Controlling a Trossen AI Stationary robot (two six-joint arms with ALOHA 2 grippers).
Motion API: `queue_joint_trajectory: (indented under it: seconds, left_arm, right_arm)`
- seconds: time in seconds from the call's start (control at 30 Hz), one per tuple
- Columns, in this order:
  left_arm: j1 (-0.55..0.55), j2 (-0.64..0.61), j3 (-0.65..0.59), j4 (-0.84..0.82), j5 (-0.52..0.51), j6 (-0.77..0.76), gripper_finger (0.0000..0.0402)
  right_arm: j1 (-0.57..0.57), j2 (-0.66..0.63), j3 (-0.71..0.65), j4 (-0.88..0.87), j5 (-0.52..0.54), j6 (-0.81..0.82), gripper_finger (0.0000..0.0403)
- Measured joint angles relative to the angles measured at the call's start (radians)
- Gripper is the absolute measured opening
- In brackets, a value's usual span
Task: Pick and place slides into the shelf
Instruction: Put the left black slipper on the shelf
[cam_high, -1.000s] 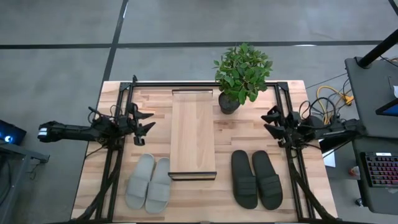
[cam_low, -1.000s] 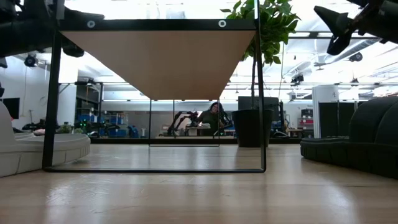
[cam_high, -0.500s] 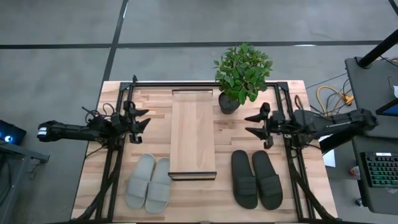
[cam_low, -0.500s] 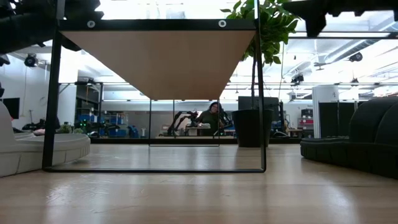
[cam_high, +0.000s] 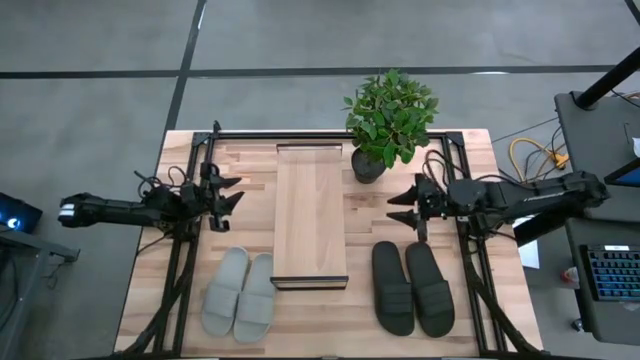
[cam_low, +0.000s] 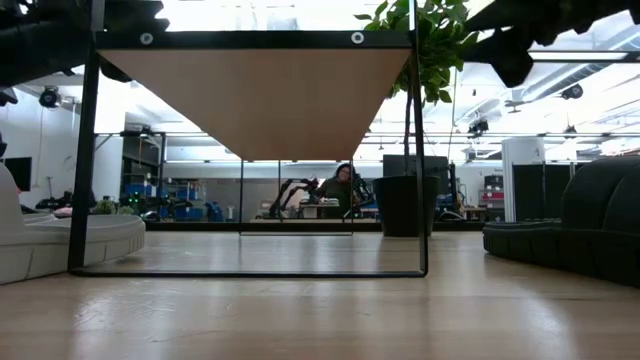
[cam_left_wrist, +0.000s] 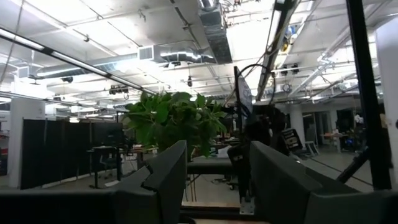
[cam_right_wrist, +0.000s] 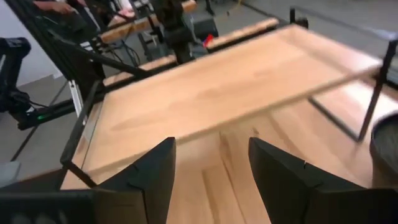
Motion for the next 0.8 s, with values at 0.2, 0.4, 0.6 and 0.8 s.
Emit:
queue_joint_trajectory:
  seconds: [0.2,0.4,0.6,0.8]
  left_arm:
    - [0.0,0.037,0.03,0.006,0.006,0.001,0.0162]
    - [0.0,0.076,0.066,0.011,0.006,0.031,0.0162]
    - [0.0,0.175,0.146,-0.023,0.02,0.028,0.0162]
    - [0.0,0.313,0.213,-0.086,0.024,0.026,0.0162]
  right_arm:
    - [0.0,0.001,0.003,-0.006,-0.059,0.015,0.0194]
    - [0.0,0.0,0.003,0.017,-0.068,-0.021,0.0194]
    - [0.0,0.001,0.003,0.016,-0.067,-0.081,0.0194]
    - [0.0,-0.001,0.002,-0.025,-0.068,-0.082,0.0194]
